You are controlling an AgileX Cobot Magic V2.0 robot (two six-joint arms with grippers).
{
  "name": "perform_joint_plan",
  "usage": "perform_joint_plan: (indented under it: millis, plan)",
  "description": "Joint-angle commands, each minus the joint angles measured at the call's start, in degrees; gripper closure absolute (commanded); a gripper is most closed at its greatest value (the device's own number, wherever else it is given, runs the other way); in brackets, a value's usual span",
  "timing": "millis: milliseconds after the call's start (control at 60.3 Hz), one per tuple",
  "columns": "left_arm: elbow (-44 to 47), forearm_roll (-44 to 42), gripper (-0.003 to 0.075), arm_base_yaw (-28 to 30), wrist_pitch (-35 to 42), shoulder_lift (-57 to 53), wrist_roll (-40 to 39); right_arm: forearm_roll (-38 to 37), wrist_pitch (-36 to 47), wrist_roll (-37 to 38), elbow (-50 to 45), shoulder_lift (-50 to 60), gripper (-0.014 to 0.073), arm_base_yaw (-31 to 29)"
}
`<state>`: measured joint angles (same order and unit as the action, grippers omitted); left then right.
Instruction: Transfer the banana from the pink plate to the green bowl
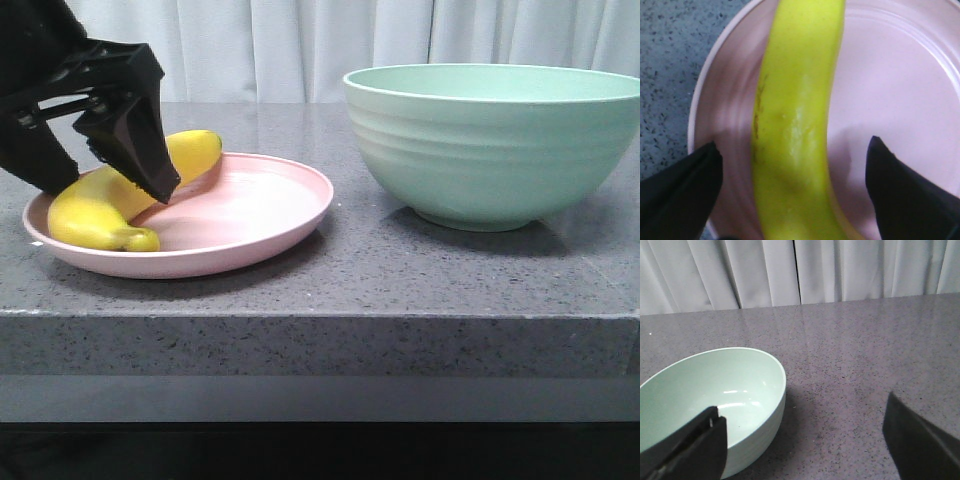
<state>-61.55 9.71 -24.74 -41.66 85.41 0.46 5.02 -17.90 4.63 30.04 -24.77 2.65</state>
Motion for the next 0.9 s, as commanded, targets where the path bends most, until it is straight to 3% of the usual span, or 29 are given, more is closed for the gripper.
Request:
perform_joint_plan:
  millis: [0,879]
  plan:
    - [-1.84,1.56,0.0155,-0.39,2.2,-1.9,-0.46,-0.07,4.58,-0.04,2.02,-0.73,-0.0048,-0.21]
    - [-1.95,1.56,0.0155,-1.71,3.67,2.07,-0.46,-0.07,4.58,-0.04,2.02,-0.73,-0.0048,-0.21]
